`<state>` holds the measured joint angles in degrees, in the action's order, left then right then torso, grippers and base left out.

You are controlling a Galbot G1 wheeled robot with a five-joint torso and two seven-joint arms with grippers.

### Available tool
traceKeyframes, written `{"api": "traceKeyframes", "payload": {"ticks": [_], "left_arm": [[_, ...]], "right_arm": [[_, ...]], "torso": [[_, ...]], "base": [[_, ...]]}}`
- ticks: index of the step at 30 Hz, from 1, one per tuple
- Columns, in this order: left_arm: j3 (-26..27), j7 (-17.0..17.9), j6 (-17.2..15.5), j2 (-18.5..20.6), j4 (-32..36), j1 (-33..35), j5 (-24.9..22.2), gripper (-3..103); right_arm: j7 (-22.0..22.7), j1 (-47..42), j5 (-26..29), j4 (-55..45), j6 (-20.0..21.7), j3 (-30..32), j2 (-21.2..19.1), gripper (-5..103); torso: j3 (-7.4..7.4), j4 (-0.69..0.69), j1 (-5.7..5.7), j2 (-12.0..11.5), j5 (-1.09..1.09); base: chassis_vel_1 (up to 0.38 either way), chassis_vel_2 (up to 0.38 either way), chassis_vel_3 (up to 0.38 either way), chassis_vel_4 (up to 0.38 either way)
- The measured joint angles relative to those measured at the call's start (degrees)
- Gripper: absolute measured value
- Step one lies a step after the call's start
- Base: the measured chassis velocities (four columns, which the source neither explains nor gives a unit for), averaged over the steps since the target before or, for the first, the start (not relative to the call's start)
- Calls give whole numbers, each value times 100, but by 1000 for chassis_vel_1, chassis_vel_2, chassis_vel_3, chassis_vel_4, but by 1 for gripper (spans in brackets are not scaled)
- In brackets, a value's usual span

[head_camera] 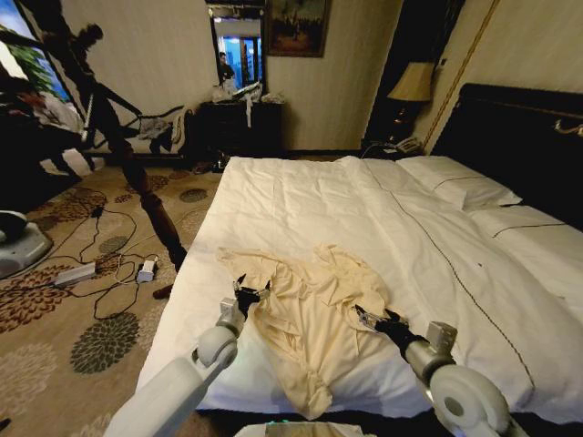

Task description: Pick up the clothes from the bed and hang them on the clothes hanger.

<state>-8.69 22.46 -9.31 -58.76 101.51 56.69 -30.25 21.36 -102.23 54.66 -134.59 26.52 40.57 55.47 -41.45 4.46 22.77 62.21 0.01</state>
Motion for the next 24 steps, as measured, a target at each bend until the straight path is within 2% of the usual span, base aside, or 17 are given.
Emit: {"api": "traceKeyframes", "payload": {"ticks": [7, 10, 12, 15, 16, 19, 21, 24], "left_arm": [[-285, 26, -3, -231, -553, -318, 92, 98], [-260, 57, -3, -281, -676, -342, 152, 86], [-241, 58, -3, -282, -679, -335, 158, 86], [-93, 44, 37, -324, -766, -306, 284, 70], [-93, 44, 37, -324, -766, -306, 284, 70], [-4, -2, 84, -391, -886, -288, 390, 54], [14, -8, 89, -403, -907, -280, 396, 54], [84, -30, 138, -424, -958, -263, 447, 38]], "right_arm": [[83, 59, 215, -74, 53, 19, 0, 100], [94, 59, 243, -78, 68, 28, -9, 100], [94, 59, 244, -78, 69, 29, -10, 100], [95, 68, 243, -37, 74, 8, -8, 100], [95, 68, 243, -37, 74, 8, -8, 100], [113, 84, 246, -30, 88, -52, -9, 100], [117, 84, 248, -33, 92, -58, -11, 100], [140, 82, 266, -32, 102, -76, -6, 100]], "torso": [[0, 1, 0, 0, -2], [0, 0, 0, 0, -1], [0, 0, 0, 0, -1], [1, 0, 0, 1, -1], [1, 0, 0, 1, -1], [0, 0, 0, 1, -1], [0, 0, 0, 1, -1], [0, 0, 0, 1, -1]], "base": [[0, 0, 0, 0], [0, 0, 0, 0], [0, 0, 0, 0], [0, 0, 0, 0], [0, 0, 0, 0], [0, 0, 0, 0], [0, 0, 0, 0], [0, 0, 0, 0]]}}
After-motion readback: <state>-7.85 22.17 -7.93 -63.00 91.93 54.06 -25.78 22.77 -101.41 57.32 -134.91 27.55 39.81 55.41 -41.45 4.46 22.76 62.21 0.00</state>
